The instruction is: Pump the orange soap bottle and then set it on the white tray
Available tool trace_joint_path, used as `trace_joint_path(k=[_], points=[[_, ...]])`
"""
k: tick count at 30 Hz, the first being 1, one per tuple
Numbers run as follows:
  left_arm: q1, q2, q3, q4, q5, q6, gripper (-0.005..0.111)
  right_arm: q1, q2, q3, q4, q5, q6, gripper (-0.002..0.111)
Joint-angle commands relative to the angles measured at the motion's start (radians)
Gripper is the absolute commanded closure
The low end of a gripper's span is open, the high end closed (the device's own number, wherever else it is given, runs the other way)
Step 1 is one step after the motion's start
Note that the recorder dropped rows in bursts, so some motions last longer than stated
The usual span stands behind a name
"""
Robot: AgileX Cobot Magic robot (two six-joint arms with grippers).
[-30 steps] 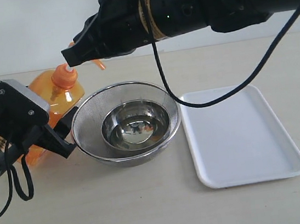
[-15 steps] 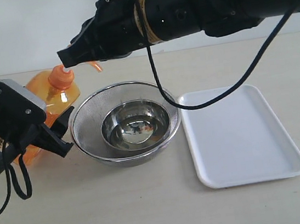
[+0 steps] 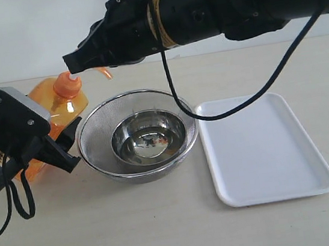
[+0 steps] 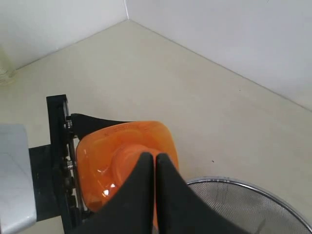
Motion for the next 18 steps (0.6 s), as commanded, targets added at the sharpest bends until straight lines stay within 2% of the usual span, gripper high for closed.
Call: trace_joint_path(k=[1,18], points=[[-0.008,-0.017,-0.007,0.051,-0.052,-0.046,0.102,0.011,0.044,0.007,-0.024,-0.03,0.007,0.108],[-0.008,-0.017,-0.008,0.08,-0.067,-0.066,0.102,0.015,0.079,0.007,-0.024,-0.076,0.006,0.108]])
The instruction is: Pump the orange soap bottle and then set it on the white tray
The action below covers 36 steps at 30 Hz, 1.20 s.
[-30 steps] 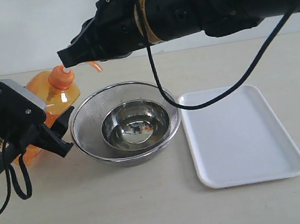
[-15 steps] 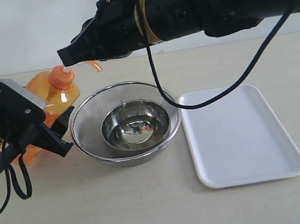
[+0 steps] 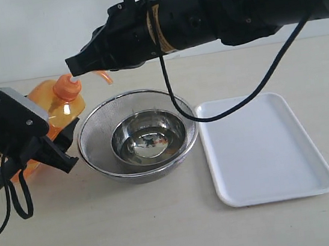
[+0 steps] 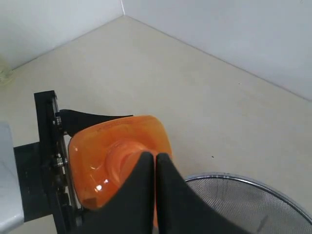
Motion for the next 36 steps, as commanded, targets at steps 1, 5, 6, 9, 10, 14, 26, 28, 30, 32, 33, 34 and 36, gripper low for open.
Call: trace_joint_path(k=[1,5,6,9,10,14,26,28,30,32,33,34,36], points=[[-0.013,-0.017,-0.008,0.084,-0.072,-0.07,0.102,0.024,0.04,0.015,-0.032,-0.066,-0.008,0.108],[-0.013,-0.017,-0.008,0.084,-0.072,-0.081,0.102,0.063,0.047,0.001,-0.032,-0.046,-0.018,0.108],[-0.013,-0.017,-0.008,0.084,-0.072,-0.081,0.102,0.071,0.052,-0.007,-0.032,-0.044,-0.018,0.108],[-0.013,-0.017,-0.008,0.084,-0.072,-0.084,0.102,0.071,0.074,-0.016,-0.032,-0.052,0.0,0.108],[-0.013,-0.017,-0.008,0.084,-0.072,-0.084,0.102,0.071,0.076,-0.016,-0.032,-0.052,0.0,0.108],[-0.013,-0.017,-0.008,0.084,-0.072,-0.084,0.102,0.071,0.084,-0.016,-0.032,-0.057,0.0,0.108],[-0.013,-0.017,-0.008,0.086,-0.076,-0.093,0.102,0.071,0.1,-0.016,-0.032,-0.071,0.0,0.108],[-0.013,-0.017,-0.008,0.086,-0.076,-0.093,0.102,0.071,0.113,-0.016,-0.032,-0.071,0.0,0.108],[-0.013,-0.017,-0.008,0.086,-0.076,-0.093,0.102,0.075,0.124,-0.016,-0.032,-0.072,0.0,0.108],[-0.013,-0.017,-0.008,0.086,-0.076,-0.093,0.102,0.087,0.124,-0.018,-0.032,-0.073,-0.01,0.108],[-0.013,-0.017,-0.008,0.086,-0.076,-0.093,0.102,0.09,0.124,-0.021,-0.032,-0.064,-0.01,0.108],[-0.013,-0.017,-0.008,0.086,-0.076,-0.093,0.102,0.092,0.124,-0.021,-0.032,-0.062,-0.01,0.108],[-0.013,-0.017,-0.008,0.086,-0.076,-0.093,0.102,0.092,0.124,-0.021,-0.032,-0.062,-0.013,0.108]])
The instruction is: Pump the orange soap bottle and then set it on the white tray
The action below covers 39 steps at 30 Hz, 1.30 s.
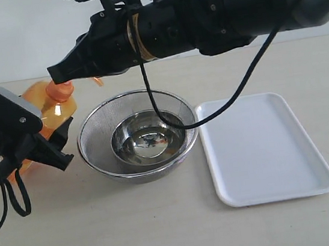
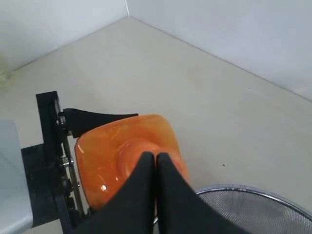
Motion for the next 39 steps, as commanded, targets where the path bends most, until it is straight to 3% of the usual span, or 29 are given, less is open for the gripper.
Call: trace_joint_path(k=[1,18,28,33,39], points=[[-0.025,-0.017,-0.008,0.118,-0.074,-0.069,0.102,0.035,0.057,0.026,-0.05,-0.095,-0.007,0.108],[-0.025,-0.017,-0.008,0.109,-0.073,-0.07,0.102,0.033,-0.197,0.026,-0.05,-0.032,-0.015,0.108],[-0.025,-0.017,-0.008,0.067,-0.073,-0.088,0.102,-0.001,-0.366,0.115,-0.05,0.119,0.0,0.108],[-0.025,-0.017,-0.008,0.1,-0.073,-0.088,0.102,-0.07,-0.35,0.14,-0.05,0.084,0.029,0.108],[-0.025,-0.017,-0.008,0.191,-0.059,-0.089,0.102,-0.076,-0.277,0.14,-0.05,0.052,0.035,0.108]])
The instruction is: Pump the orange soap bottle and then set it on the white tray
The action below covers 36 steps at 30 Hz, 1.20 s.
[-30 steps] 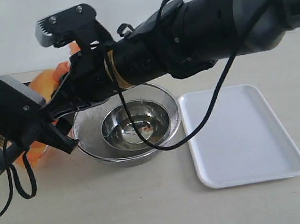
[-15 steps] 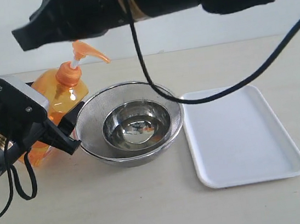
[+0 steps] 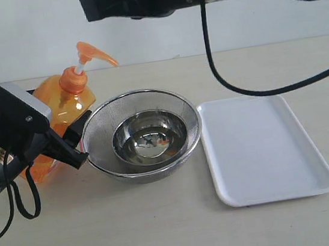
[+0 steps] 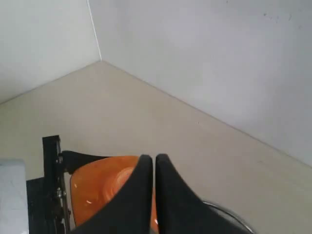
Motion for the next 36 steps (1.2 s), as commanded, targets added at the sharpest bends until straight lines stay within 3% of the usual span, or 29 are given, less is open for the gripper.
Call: trace_joint_path(k=[1,36], points=[[-0.002,-0.01,-0.006,0.066,-0.012,-0.008,0.102,-0.007,0.048,0.004,0.0,-0.036,0.006,0.108],[-0.002,-0.01,-0.006,0.066,-0.012,-0.008,0.102,0.012,0.244,0.004,0.007,-0.175,0.002,0.108]])
